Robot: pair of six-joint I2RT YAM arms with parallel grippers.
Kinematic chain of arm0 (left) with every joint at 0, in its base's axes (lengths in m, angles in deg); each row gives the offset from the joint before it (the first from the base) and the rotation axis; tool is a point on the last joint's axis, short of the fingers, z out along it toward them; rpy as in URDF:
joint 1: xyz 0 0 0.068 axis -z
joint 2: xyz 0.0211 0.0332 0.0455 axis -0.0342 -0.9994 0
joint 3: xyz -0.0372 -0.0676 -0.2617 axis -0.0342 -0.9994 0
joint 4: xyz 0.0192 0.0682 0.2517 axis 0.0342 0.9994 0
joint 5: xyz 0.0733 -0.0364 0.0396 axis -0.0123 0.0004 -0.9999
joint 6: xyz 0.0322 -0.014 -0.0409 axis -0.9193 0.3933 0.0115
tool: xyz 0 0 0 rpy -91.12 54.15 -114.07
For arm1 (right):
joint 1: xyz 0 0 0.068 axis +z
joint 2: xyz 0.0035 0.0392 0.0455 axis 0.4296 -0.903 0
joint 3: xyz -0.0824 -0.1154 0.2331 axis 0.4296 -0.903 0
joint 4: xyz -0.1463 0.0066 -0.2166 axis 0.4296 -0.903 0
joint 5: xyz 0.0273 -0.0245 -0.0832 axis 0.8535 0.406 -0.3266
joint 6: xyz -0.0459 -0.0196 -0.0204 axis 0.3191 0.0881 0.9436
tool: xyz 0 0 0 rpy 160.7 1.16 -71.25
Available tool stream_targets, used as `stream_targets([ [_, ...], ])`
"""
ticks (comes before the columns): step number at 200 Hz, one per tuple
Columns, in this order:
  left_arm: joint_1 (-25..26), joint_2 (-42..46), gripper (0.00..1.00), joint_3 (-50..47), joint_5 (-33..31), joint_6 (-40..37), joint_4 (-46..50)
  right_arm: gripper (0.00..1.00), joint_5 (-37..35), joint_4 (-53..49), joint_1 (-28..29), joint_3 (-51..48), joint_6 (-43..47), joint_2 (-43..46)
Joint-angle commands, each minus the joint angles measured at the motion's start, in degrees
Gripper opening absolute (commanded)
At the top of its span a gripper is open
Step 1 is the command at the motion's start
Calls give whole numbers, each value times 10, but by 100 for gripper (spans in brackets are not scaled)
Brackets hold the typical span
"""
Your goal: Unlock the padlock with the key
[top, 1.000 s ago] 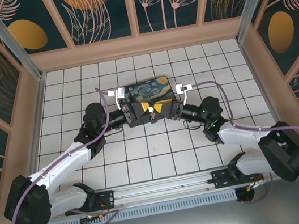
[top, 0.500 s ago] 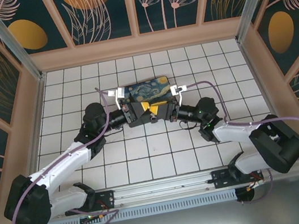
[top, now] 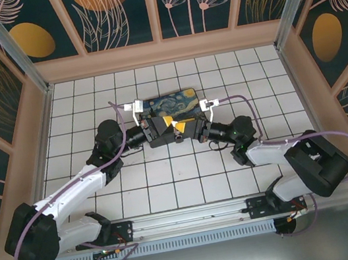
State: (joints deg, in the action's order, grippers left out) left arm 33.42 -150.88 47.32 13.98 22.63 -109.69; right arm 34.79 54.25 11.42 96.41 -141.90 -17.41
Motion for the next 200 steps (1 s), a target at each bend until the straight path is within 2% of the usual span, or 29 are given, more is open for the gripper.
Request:
stream_targets([
  [1,2,3,0,-7,0,4,-21,7,13,70,6,-4,-24,-10],
  [46,4,0,0,-14,-5,2,-17,0,4,74,5,-10,-35,-3],
  [51,3,0,7,-14,-9,0,-13,0,2,67,5,-10,-34,-1],
  [61,3,2,29,-9,-18,-13,9,0,0,45,4,-11,-28,6],
  [75,3,10,39,4,-42,-48,65,0,-7,-17,3,-14,-10,24],
  [82,2,15,48,16,-63,-74,106,0,-11,-58,1,-17,2,36],
  [103,2,22,67,66,-148,-163,254,0,-31,-192,-12,-36,46,83],
  [114,1,21,73,84,-197,-199,317,0,-38,-253,-25,-49,65,115],
  [136,2,12,79,75,-222,-234,358,0,-47,-379,-52,-69,100,188],
  [159,13,-6,81,23,-247,-199,340,0,-54,-502,-110,-77,134,267],
  [179,75,-40,79,10,-318,-179,322,0,-64,-593,-150,-72,161,318],
  [200,134,-108,77,50,-420,-155,341,0,-46,-611,-188,-71,162,323],
])
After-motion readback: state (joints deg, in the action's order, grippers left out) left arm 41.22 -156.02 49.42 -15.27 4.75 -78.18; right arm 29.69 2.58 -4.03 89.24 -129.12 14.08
